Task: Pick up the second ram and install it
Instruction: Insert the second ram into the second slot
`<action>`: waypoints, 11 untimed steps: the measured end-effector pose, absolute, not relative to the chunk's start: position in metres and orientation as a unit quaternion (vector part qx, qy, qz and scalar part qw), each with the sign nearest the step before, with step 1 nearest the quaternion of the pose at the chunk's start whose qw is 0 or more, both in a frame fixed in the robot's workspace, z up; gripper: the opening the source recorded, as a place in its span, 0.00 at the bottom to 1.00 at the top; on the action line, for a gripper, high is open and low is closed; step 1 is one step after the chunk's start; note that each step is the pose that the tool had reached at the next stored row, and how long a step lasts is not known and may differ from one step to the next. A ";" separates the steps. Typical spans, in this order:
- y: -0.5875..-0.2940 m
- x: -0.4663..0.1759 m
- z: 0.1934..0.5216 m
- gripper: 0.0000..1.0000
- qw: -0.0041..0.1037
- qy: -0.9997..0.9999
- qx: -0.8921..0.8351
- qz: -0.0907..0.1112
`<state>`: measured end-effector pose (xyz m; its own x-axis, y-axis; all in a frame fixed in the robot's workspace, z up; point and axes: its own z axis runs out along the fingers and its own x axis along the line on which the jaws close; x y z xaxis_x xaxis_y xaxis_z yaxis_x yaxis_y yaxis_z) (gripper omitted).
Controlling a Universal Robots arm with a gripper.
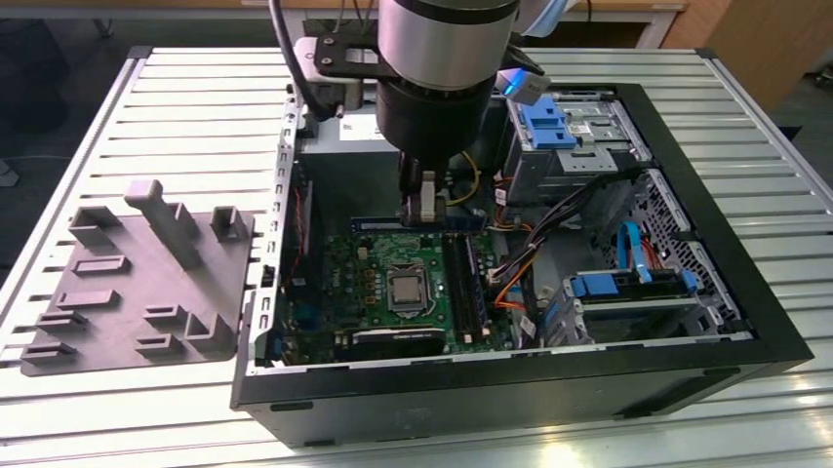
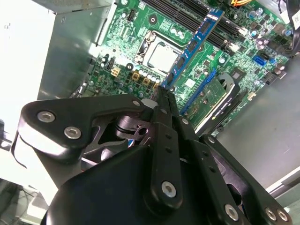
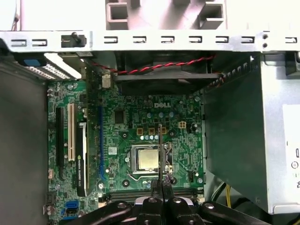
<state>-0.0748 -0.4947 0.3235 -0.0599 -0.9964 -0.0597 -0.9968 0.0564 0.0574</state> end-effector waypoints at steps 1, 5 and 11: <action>-0.495 -0.075 0.323 0.12 0.002 0.731 -0.681 0.041; -0.495 -0.075 0.323 0.12 0.004 0.752 -0.658 0.041; -0.495 -0.075 0.322 0.12 0.006 0.784 -0.619 0.041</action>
<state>-0.0749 -0.4947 0.3217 -0.2337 -0.9705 -0.0596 -0.9714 0.2303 0.0574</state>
